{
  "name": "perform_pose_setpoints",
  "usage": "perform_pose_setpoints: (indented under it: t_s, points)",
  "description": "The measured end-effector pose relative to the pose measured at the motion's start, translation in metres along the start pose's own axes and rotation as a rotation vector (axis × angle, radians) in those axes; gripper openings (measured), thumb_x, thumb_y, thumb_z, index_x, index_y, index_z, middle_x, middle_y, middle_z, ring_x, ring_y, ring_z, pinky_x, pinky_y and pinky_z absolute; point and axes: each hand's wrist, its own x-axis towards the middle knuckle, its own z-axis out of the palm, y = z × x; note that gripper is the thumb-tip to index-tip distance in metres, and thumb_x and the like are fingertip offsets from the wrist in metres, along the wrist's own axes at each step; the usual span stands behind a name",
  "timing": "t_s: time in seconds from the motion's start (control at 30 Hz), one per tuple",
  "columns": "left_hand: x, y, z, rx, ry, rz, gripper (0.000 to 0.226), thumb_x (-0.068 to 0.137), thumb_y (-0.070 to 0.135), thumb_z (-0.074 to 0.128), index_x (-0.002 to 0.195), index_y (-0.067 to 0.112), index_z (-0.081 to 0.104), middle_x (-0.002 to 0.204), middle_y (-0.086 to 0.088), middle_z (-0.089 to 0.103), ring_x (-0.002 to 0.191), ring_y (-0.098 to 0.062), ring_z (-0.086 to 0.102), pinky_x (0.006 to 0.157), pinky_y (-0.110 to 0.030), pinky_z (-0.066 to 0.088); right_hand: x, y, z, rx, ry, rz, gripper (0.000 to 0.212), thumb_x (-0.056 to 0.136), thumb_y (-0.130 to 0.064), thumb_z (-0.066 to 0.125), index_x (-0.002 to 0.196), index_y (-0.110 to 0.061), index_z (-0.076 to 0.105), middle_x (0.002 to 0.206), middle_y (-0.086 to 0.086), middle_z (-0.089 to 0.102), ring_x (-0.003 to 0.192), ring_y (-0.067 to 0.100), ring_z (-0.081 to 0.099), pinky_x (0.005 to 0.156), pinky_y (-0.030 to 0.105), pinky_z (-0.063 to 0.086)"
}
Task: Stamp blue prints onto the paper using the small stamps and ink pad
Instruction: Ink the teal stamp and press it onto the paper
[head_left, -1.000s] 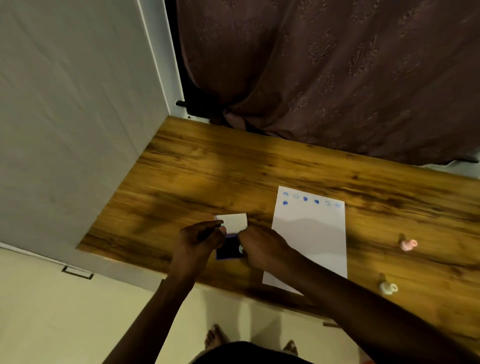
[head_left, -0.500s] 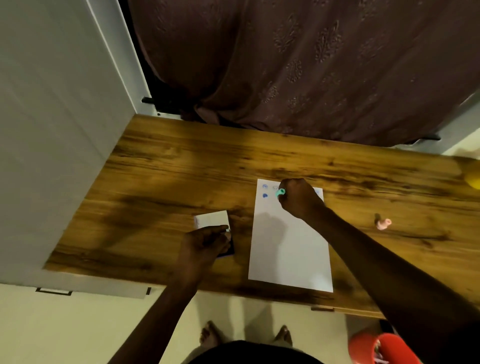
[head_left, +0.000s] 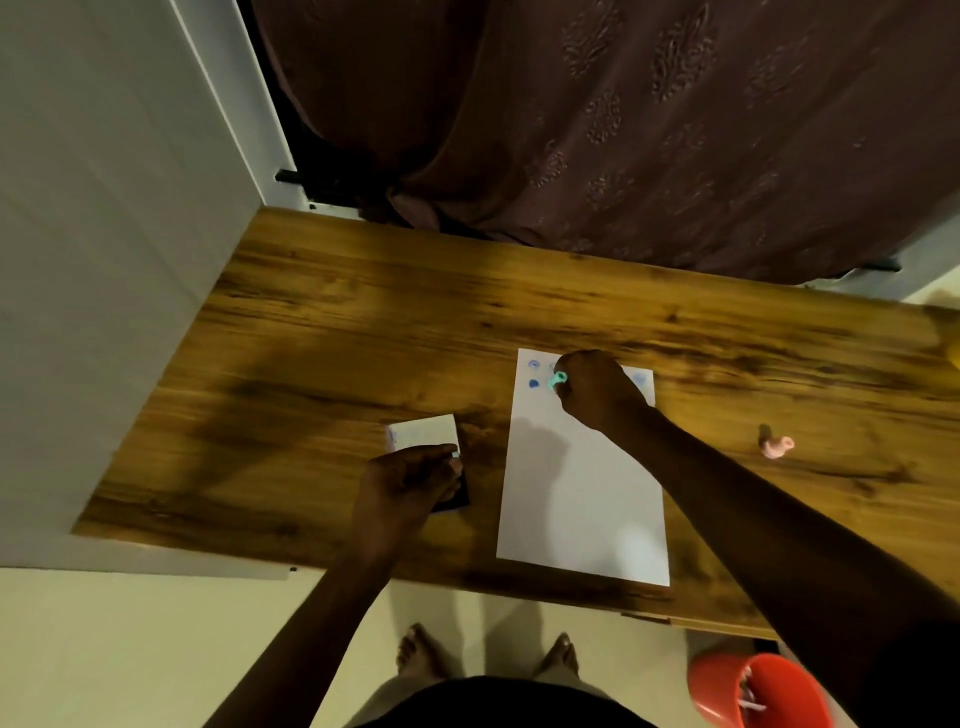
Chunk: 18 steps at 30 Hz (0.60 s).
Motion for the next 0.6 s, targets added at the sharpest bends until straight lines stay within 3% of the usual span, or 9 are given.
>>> perform_pose_setpoints:
  t_s: [0.13,0.27,0.43,0.5,0.6]
  points:
    - [0.001,0.003,0.003,-0.004,-0.009,-0.004,0.035,0.086,0.02,0.077,0.118,0.006,0.072,0.114,-0.012,0.077,0.1,-0.025,0.078,0.085,-0.037,0.064,0.003,-0.001,0.005,-0.012,0.005,0.024,0.037,0.096,-0.027,0.065,0.127,-0.008,0.064,0.122,0.011,0.068,0.111,0.028,0.064,0.101,0.033,0.05]
    - [-0.002,0.009,0.007,-0.035,-0.009,0.001,0.019,0.088,0.015,0.077,0.101,0.027,0.073,0.109,-0.007,0.078,0.1,-0.024,0.077,0.087,-0.041,0.062,0.006,-0.006,0.006,-0.085,-0.004,0.022,0.035,0.093,-0.022,0.069,0.123,-0.007,0.063,0.119,0.012,0.068,0.109,0.028,0.065,0.098,0.033,0.051]
    - [-0.007,0.01,0.011,-0.039,-0.004,0.004,0.04,0.087,0.012,0.078,0.125,0.007,0.066,0.116,-0.013,0.076,0.105,-0.027,0.075,0.083,-0.035,0.064,0.009,-0.008,0.0,-0.132,-0.032,-0.008,0.036,0.091,-0.02,0.072,0.122,-0.007,0.061,0.119,0.011,0.067,0.108,0.027,0.065,0.097,0.033,0.051]
    - [-0.01,0.012,0.012,-0.033,0.009,0.022,0.042,0.087,0.011,0.078,0.127,0.007,0.065,0.115,-0.011,0.076,0.104,-0.025,0.076,0.075,-0.026,0.064,0.009,-0.006,-0.003,-0.129,-0.036,-0.023,0.036,0.091,-0.021,0.072,0.122,-0.007,0.062,0.119,0.011,0.067,0.107,0.027,0.065,0.094,0.033,0.052]
    - [-0.015,0.015,0.013,-0.029,0.017,0.027,0.037,0.088,0.011,0.078,0.123,0.007,0.067,0.112,-0.009,0.078,0.102,-0.024,0.077,0.073,-0.023,0.063,0.011,-0.003,-0.007,-0.096,-0.02,-0.034,0.037,0.09,-0.025,0.073,0.121,-0.007,0.063,0.117,0.012,0.067,0.105,0.028,0.065,0.09,0.032,0.052]
